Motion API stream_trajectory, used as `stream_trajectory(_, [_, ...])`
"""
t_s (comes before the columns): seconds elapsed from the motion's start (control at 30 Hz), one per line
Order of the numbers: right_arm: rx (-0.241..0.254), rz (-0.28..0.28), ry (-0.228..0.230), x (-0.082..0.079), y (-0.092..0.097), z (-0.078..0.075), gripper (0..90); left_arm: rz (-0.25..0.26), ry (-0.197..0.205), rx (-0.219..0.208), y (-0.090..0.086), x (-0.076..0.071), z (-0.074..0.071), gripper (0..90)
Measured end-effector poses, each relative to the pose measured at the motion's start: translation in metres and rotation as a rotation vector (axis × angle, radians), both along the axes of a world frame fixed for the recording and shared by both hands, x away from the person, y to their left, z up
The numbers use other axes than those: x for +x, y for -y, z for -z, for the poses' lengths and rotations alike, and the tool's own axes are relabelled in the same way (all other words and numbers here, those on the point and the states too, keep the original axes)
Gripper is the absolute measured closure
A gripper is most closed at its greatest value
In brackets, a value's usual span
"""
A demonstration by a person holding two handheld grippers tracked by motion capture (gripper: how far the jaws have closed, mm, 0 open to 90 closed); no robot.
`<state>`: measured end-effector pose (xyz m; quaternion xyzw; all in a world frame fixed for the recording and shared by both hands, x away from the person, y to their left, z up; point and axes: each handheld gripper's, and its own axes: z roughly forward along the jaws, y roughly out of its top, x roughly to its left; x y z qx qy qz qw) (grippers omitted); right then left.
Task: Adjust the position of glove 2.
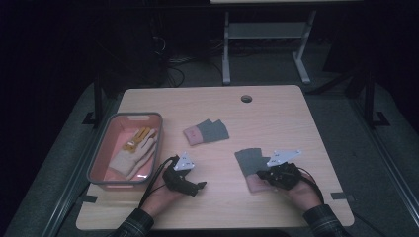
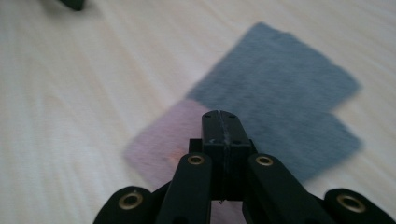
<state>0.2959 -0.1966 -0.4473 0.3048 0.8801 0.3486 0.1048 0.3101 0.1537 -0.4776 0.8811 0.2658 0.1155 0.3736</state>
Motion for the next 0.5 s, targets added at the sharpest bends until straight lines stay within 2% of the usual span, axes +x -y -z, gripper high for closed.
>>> stream_trajectory(0.13, [0.000,0.070,-0.007,0.009,0.025,0.002,90.0,-0.001,-0.001,-0.001,0.000,0.000,0.000,12.2])
stream_trajectory(0.23, [0.000,0.082,-0.027,0.012,0.032,0.005,90.0,-0.001,0.000,-0.001,0.000,0.000,0.000,12.2])
stream_trajectory(0.33, [-0.010,0.061,-0.053,0.011,0.030,0.008,90.0,-0.002,-0.002,-0.002,0.000,0.000,0.000,12.3])
stream_trajectory(0.5, [-0.012,0.007,-0.060,0.006,0.018,0.008,90.0,-0.002,-0.002,-0.001,0.000,0.000,0.000,12.3])
